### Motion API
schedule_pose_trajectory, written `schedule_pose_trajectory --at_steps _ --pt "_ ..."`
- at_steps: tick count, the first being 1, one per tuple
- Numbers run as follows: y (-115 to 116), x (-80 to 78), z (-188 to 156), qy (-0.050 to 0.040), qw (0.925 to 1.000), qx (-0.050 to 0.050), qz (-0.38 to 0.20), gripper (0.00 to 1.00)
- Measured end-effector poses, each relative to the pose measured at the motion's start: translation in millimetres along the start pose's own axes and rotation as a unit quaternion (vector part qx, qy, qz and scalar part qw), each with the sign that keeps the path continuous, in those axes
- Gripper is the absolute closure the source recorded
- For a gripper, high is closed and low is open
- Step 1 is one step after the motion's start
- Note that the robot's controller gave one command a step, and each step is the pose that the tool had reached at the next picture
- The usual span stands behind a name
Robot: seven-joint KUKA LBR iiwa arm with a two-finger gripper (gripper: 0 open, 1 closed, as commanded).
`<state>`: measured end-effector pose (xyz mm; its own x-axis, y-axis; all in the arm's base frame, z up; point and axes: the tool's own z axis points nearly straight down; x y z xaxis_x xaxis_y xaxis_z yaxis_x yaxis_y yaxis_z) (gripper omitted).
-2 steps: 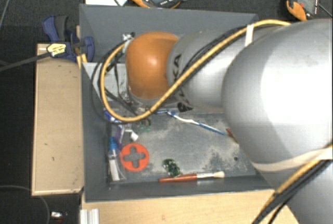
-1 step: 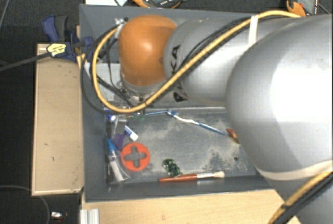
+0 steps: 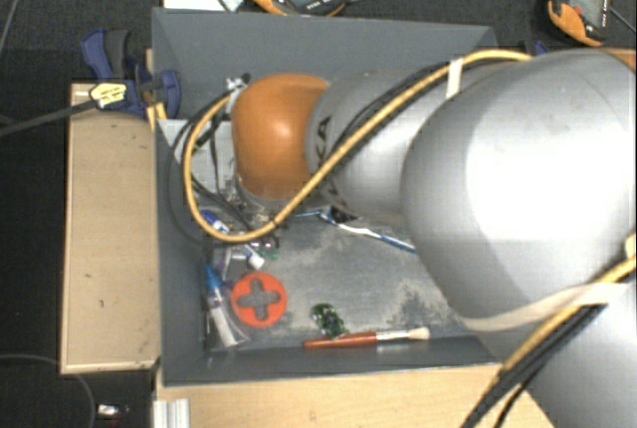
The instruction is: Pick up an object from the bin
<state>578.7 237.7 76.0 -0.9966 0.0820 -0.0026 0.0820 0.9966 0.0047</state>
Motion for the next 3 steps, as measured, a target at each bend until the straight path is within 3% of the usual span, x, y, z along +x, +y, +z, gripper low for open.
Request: schedule_pose_trajectory --at_steps 1,2,3 --pt "10.9 7.7 5.2 -0.0097 0.9870 -0.005 0.161 0.00" --pt "0.5 -1.3 -1.5 -0.0023 1.0000 -0.001 0.004 1.00" --pt "0.6 -1.2 -1.7 -0.0022 1.0000 -0.001 0.005 1.00"
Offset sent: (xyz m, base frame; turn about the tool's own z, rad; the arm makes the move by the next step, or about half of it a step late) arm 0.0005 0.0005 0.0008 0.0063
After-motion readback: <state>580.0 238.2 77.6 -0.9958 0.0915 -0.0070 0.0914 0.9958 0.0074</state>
